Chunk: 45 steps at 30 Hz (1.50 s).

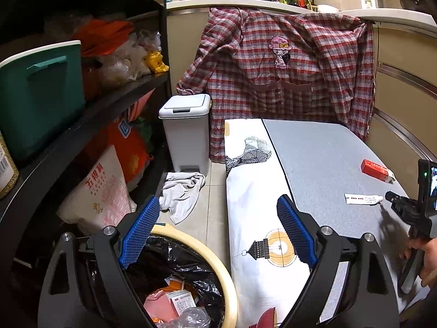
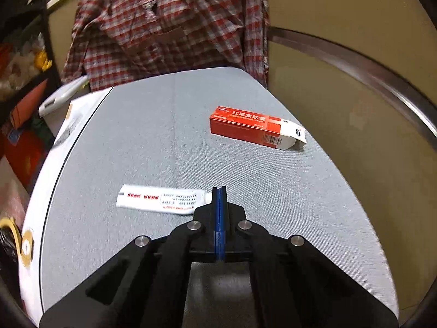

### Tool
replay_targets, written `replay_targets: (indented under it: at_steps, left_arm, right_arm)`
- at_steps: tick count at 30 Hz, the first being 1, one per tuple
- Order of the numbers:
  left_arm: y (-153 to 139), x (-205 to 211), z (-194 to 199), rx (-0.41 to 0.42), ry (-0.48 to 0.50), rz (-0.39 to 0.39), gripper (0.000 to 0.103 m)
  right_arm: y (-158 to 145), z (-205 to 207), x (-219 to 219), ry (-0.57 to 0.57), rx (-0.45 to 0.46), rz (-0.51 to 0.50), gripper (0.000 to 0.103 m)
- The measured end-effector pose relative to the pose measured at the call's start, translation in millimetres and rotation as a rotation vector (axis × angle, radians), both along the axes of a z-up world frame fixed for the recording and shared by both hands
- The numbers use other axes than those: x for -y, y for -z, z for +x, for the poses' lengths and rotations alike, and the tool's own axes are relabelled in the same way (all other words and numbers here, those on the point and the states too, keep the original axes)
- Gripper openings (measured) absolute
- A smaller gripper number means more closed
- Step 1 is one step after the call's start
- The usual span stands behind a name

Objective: Collect trash
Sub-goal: 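Grasp the white ointment tube with the right gripper, then grasp the red ointment box with the left gripper while the right holds the tube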

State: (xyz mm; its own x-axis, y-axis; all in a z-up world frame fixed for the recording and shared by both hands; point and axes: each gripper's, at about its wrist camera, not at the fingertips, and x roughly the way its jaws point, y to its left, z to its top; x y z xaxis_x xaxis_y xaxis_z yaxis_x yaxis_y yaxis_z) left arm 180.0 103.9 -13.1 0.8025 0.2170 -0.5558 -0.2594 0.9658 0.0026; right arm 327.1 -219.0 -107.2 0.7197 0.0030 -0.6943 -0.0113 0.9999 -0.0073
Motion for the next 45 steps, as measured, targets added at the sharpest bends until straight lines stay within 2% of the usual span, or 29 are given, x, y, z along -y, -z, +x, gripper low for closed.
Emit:
replay_targets:
  at_steps: [1,2,3,4,5,9,13,16,18,21,22,23,26,29,36,45]
  left_arm:
    - [0,0,0,0.001,0.001,-0.003,0.085]
    - [-1,-1,-1,0.004,0.002,-0.003,0.085]
    - [-1,0,-2,0.007,0.002,-0.002,0.085]
    - [-1,0,-3,0.009,0.004,0.002,0.085]
    - [-1,1,-4,0.010,0.005,0.005,0.085]
    - [-2,0,-6,0.013,0.000,0.014,0.085]
    - [-3,-6,-7,0.014,-0.011,0.002,0.085]
    - [-1,-11,-6,0.008,-0.016,-0.017,0.085]
    - [0,-11,-4,0.004,-0.015,-0.022,0.085]
    - [2,-10,-3,-0.002,-0.011,-0.014,0.085]
    - [3,-9,-2,-0.005,-0.009,-0.011,0.085]
    - [3,-8,-1,-0.006,-0.007,-0.009,0.085]
    - [3,-8,-1,-0.004,-0.005,-0.012,0.085]
    - [1,-8,-1,0.005,0.001,-0.018,0.085]
    - [-8,-7,-9,0.036,0.007,-0.027,0.085]
    - [-11,3,-6,0.069,0.034,-0.032,0.085]
  right_arm:
    - [-2,1,0,-0.023,0.002,0.014,0.005]
    - [-2,2,-1,-0.049,-0.007,0.023,0.018]
    - [-4,5,-3,-0.075,-0.013,0.025,0.032]
    - [-5,6,-4,-0.100,0.000,0.021,0.057]
    - [-6,8,-8,-0.138,0.005,0.003,0.060]
    - [4,22,-18,-0.231,-0.053,-0.031,0.060]
    - [16,29,-26,-0.332,-0.091,-0.116,0.060]
    - [20,33,-28,-0.404,-0.105,-0.149,0.068]
    - [20,39,-25,-0.439,-0.127,-0.136,0.070]
    - [20,47,-16,-0.459,-0.183,-0.047,0.065]
    - [18,46,-15,-0.467,-0.188,-0.019,0.050]
    - [18,44,-18,-0.465,-0.183,-0.027,0.040]
    - [18,33,-26,-0.484,-0.179,-0.045,0.029]
    - [18,23,-27,-0.476,-0.171,-0.050,0.028]
    - [5,0,-39,-0.374,-0.095,-0.154,0.028]
    - [-40,-46,-25,-0.210,0.060,-0.111,0.028]
